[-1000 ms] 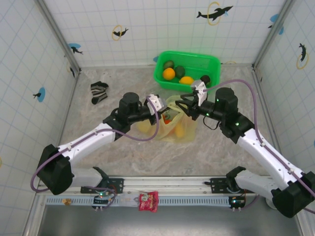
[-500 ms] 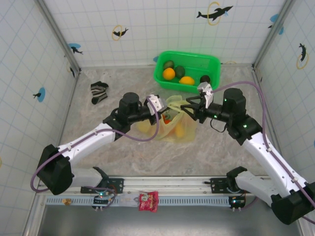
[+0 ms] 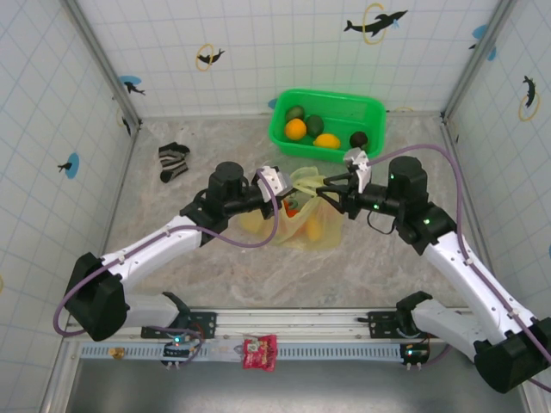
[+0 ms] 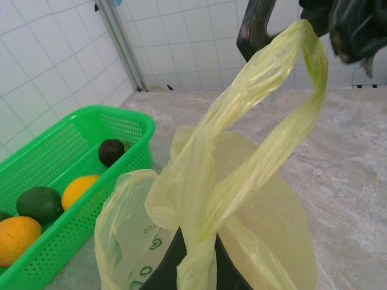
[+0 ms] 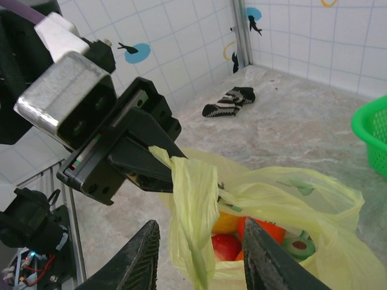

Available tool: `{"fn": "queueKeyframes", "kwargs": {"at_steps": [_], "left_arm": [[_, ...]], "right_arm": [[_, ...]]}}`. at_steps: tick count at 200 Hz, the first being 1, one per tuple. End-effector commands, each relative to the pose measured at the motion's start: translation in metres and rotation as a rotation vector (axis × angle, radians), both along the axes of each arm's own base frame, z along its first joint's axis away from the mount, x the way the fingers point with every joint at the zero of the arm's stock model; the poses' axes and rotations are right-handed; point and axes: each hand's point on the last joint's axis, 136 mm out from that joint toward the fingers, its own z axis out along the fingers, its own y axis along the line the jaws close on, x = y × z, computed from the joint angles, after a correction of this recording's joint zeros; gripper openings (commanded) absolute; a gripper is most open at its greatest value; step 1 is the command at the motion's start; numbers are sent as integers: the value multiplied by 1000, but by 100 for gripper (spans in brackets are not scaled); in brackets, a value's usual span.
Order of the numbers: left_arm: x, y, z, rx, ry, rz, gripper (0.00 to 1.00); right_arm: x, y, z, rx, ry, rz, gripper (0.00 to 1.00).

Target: Place the fake fruits into the plastic bag and tie a complex knot

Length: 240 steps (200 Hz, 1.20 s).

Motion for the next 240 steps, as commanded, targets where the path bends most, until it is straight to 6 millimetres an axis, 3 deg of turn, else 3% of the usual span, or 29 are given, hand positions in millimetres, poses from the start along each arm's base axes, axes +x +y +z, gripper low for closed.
{"fn": "queueKeyframes", "kwargs": {"at_steps": [1, 23, 46, 67, 88, 123, 143, 152, 191, 240], "left_arm": [[-4, 3, -2, 14, -11, -5, 0], [-4, 3, -1, 12, -14, -3, 0], [-4, 4, -2, 14, -13, -1, 0], [-2, 6, -2, 3, -8, 18, 0], [6, 10, 3, -27, 12, 49, 0], [12, 10, 11, -62, 43, 52, 0], [12, 8, 13, -69, 57, 44, 0], [11, 7, 13, -71, 61, 37, 0], [11, 7, 14, -73, 74, 43, 0], [13, 10, 7, -54, 101, 64, 2]], "right_arm": [[1, 0, -5, 2, 7, 3, 37], [3, 1, -7, -2, 9, 0, 24], [4, -2, -3, -6, -12, -17, 0], [2, -7, 2, -2, -35, -33, 0], [-7, -9, -8, -5, -38, -16, 0], [-29, 2, -66, -67, 5, 28, 0], [-22, 12, -90, -107, 1, -23, 0], [-5, 8, -97, -115, 1, -122, 0], [38, 8, -88, -11, -33, -304, 0], [43, 16, -79, 28, -39, -289, 0]]}}
